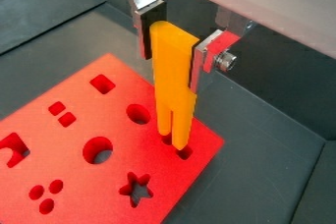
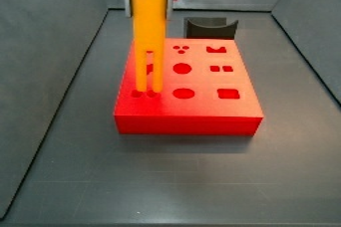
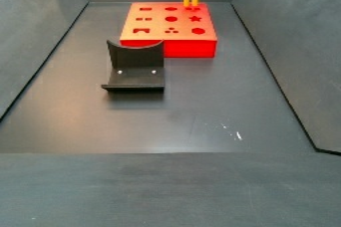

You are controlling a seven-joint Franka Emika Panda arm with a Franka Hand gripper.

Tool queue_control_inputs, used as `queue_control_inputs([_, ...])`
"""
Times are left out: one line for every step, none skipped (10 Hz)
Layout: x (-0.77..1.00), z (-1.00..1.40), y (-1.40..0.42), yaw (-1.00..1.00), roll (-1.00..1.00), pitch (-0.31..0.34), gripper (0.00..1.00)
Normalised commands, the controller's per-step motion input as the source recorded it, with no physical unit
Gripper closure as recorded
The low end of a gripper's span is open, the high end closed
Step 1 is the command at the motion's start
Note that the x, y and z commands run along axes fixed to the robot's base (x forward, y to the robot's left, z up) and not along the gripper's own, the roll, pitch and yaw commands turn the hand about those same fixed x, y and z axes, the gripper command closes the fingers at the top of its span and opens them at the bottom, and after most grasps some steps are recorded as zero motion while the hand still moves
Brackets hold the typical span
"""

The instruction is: Insert the square-circle object.

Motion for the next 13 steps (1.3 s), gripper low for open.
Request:
queue_control_inputs([-0.10,-0.15,0.00,0.02,0.00,-0.036,1.00])
queue_control_inputs([-0.03,-0.17,-0.03,0.06,0.00,-0.037,1.00])
queue_control_inputs([-0.01,-0.20,-0.02,0.06,0.00,-0.037,1.00])
queue_control_inputs([0.00,-0.21,-0.03,0.08,0.00,-0.021,1.00])
queue_control_inputs([0.00,-0.23,-0.03,0.07,0.00,-0.017,1.00])
queue_control_inputs([0.00,-0.29,0.00,0.06,0.00,-0.029,1.00])
queue_control_inputs([0.00,-0.31,0.00,0.04,0.00,-0.026,1.00])
queue_control_inputs([0.00,-0.39,0.00,0.01,0.00,-0.014,1.00])
queue_control_inputs([0.00,-0.59,-0.05,0.00,0.00,-0.029,1.00])
queue_control_inputs([0.04,-0.71,-0.06,0.00,0.00,-0.100,1.00])
queue_control_inputs([0.22,-0.66,-0.03,-0.01,0.00,-0.086,1.00])
queue_control_inputs([0.25,-0.61,0.00,-0.03,-0.01,-0.096,1.00])
queue_control_inputs([0.11,-0.58,0.00,-0.04,0.00,-0.073,1.00])
